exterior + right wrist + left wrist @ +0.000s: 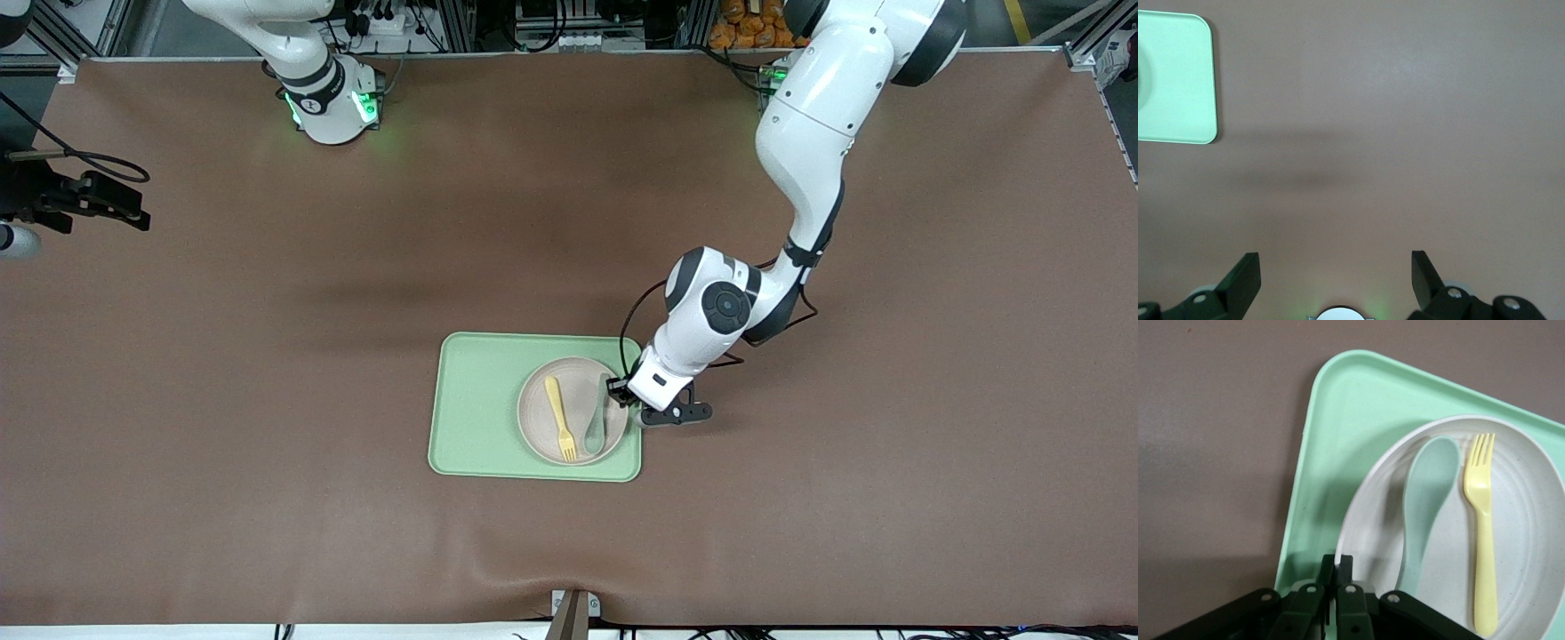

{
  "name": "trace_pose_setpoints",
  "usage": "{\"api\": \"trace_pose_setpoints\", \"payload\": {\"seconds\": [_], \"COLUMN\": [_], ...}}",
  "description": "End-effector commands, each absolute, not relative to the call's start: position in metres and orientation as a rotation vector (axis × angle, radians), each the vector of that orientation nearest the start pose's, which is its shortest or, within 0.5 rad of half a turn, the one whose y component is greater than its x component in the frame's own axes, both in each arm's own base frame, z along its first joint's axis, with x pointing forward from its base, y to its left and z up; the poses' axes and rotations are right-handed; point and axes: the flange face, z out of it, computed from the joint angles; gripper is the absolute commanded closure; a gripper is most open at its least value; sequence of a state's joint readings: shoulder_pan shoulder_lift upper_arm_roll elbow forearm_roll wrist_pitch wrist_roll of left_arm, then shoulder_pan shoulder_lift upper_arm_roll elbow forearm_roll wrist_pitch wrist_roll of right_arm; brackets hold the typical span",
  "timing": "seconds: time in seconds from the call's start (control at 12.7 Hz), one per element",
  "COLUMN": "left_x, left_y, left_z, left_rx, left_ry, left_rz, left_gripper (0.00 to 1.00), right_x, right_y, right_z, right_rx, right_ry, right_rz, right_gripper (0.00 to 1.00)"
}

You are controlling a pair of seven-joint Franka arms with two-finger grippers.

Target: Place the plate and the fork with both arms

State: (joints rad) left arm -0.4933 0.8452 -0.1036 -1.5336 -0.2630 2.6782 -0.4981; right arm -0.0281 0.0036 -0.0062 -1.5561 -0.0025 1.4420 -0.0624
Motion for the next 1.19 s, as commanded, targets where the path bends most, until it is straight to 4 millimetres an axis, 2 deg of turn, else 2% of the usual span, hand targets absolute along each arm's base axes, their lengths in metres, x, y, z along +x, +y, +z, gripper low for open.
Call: {"api": "trace_pose_setpoints", "payload": {"seconds": [0.0, 0.08, 0.16, 0.4, 0.55, 0.63, 0.79, 0.95, 1.11], "left_x": [0.624, 0.624, 0.619, 0.632, 0.645, 0.645, 0.654, 0.646, 0.626], "left_y": [-0.392, -0.394, -0.403, -0.394, -0.37, -0.357, -0.294, -0.232, -0.16], "left_z": [0.178, 0.182, 0.188, 0.241, 0.316, 0.351, 0.421, 0.483, 0.538], "left_rx": [-3.461, -3.463, -3.469, -3.477, -3.443, -3.436, -3.419, -3.38, -3.235], "left_ry": [-0.329, -0.319, -0.291, -0.31, -0.298, -0.3, -0.374, -0.409, -0.429], "left_rz": [-0.238, -0.248, -0.259, -0.291, -0.227, -0.183, -0.14, -0.053, -0.009], "left_gripper": [1.0, 0.32, 0.0, 0.0, 0.0, 0.0, 0.0, 0.0, 0.0], "right_x": [0.539, 0.539, 0.539, 0.539, 0.54, 0.54, 0.54, 0.54, 0.54], "right_y": [-0.016, -0.016, -0.016, -0.014, -0.013, -0.013, -0.013, -0.013, -0.012], "right_z": [0.621, 0.621, 0.621, 0.621, 0.621, 0.621, 0.621, 0.621, 0.621], "right_rx": [-3.144, -3.144, -3.144, -3.144, -3.144, -3.144, -3.144, -3.144, -3.144], "right_ry": [-0.03, -0.03, -0.03, -0.037, -0.04, -0.04, -0.04, -0.04, -0.042], "right_rz": [0.184, 0.184, 0.184, 0.184, 0.184, 0.184, 0.184, 0.184, 0.184], "right_gripper": [0.0, 0.0, 0.0, 0.0, 0.0, 0.0, 0.0, 0.0, 0.0]}}
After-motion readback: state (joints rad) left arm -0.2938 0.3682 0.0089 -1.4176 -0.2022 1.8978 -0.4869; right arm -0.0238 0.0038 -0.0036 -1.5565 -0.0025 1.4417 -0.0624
